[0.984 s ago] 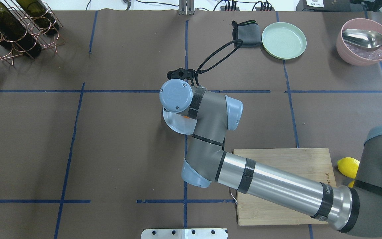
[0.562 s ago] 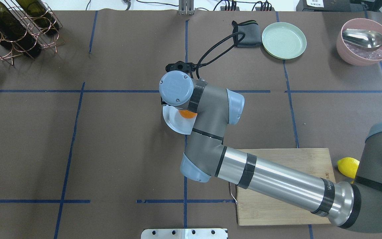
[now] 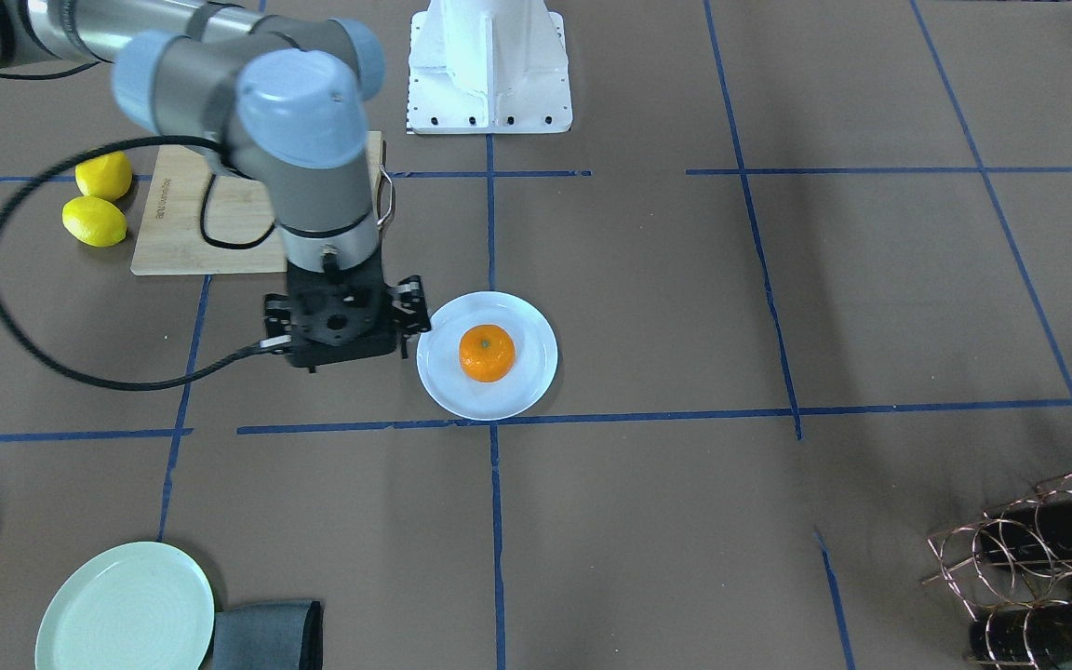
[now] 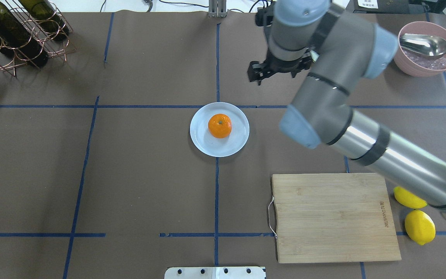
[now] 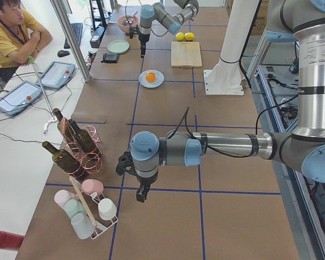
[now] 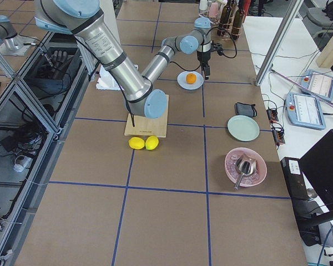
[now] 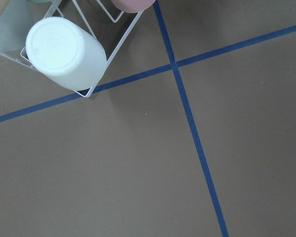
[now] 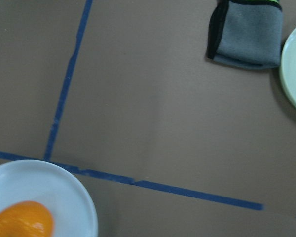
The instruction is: Pick orange to plate
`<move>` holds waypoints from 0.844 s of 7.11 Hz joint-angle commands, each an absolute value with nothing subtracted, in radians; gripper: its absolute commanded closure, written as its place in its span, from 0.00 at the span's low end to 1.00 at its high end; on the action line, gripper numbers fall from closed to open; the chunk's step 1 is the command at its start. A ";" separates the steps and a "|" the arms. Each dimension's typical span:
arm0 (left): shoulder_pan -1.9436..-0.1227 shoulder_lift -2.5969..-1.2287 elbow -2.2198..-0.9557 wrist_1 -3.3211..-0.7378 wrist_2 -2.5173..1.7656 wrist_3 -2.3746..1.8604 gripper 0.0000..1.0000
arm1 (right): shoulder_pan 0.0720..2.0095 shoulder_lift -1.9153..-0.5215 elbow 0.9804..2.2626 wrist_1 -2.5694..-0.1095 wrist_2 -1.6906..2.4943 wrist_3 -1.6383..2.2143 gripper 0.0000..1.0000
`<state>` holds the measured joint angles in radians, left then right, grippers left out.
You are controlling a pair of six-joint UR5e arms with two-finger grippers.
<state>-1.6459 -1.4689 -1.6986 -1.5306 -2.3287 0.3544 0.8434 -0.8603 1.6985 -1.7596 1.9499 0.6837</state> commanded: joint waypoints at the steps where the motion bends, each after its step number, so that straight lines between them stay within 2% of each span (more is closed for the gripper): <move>1: -1.646 -1.470 -1.695 -1.528 -2.332 0.341 0.00 | 1.080 -1.058 1.796 -1.801 2.109 0.283 0.00; 4: -1.646 -1.470 -1.713 -1.534 -2.367 0.222 0.00 | 1.328 -1.314 1.819 -1.795 2.172 -0.077 0.00; 6: -1.646 -1.471 -1.715 -1.539 -2.367 0.224 0.00 | 1.419 -1.527 1.836 -1.719 2.157 -0.087 0.00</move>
